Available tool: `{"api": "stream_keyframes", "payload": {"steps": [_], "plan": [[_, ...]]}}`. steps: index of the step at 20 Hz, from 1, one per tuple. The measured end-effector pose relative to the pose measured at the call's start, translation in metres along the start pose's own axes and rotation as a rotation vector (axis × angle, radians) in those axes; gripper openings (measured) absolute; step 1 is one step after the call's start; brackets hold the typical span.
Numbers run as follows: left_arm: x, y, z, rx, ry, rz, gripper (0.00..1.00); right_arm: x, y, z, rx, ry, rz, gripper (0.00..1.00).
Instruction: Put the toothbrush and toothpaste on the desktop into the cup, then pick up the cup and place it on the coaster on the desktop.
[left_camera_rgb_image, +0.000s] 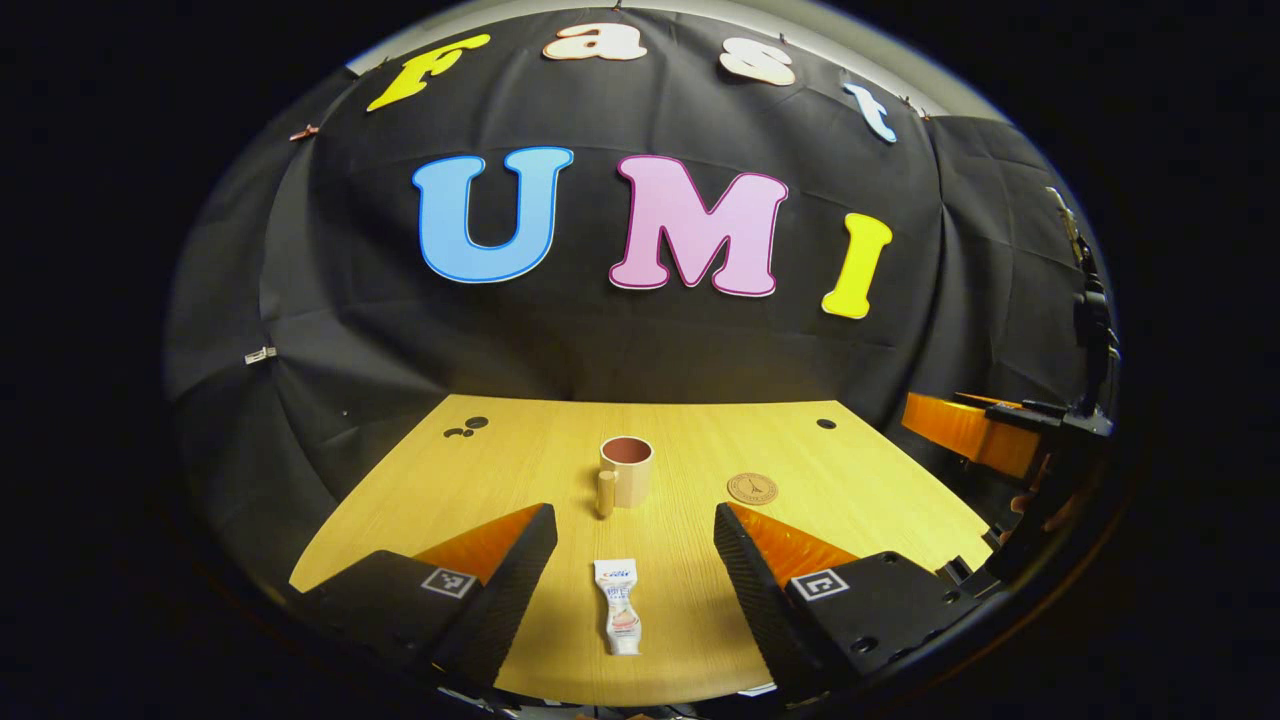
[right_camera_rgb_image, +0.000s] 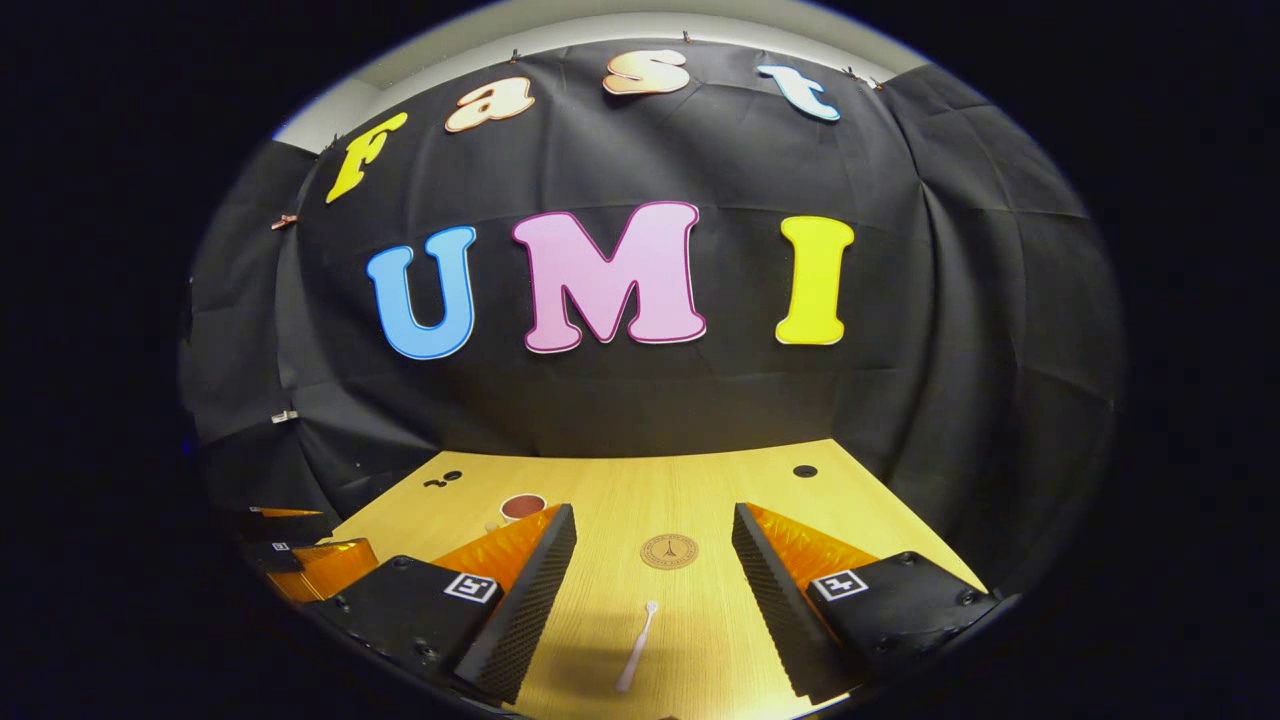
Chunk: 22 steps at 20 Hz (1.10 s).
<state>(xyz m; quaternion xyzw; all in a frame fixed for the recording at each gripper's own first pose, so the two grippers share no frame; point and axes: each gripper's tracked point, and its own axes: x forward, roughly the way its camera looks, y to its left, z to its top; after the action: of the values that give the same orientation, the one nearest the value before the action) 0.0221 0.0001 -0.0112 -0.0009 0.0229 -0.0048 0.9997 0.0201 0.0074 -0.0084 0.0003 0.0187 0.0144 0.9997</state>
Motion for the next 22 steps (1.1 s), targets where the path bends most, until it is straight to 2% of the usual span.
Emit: {"api": "stream_keyframes", "payload": {"steps": [5, 6, 7, 10, 17, 18, 19, 22], "plan": [[0.005, -0.002, -0.011, -0.015, 0.030, 0.001, 0.98, 0.000, -0.003, 0.001, -0.004, 0.004, 0.003, 0.97], [0.006, -0.002, -0.014, -0.020, 0.037, 0.003, 0.94, 0.000, -0.004, 0.001, -0.001, 0.003, 0.003, 0.96], [0.008, -0.002, -0.016, -0.022, 0.041, 0.007, 0.98, 0.002, -0.005, 0.001, 0.003, 0.004, 0.005, 0.96], [0.015, 0.004, -0.027, -0.025, 0.063, 0.038, 0.98, 0.006, -0.008, 0.001, -0.003, 0.010, 0.012, 0.96], [0.034, 0.018, -0.059, -0.046, 0.150, 0.102, 0.98, 0.022, -0.011, 0.005, 0.009, 0.018, 0.071, 0.97], [0.039, 0.018, -0.067, -0.051, 0.165, 0.100, 0.94, 0.026, -0.013, 0.006, 0.007, 0.019, 0.077, 0.97], [0.044, 0.019, -0.073, -0.054, 0.178, 0.101, 0.98, 0.029, -0.014, 0.007, 0.005, 0.019, 0.084, 0.97], [0.057, 0.021, -0.093, -0.064, 0.216, 0.117, 0.98, 0.036, -0.018, 0.005, 0.000, 0.025, 0.111, 0.97]]}}
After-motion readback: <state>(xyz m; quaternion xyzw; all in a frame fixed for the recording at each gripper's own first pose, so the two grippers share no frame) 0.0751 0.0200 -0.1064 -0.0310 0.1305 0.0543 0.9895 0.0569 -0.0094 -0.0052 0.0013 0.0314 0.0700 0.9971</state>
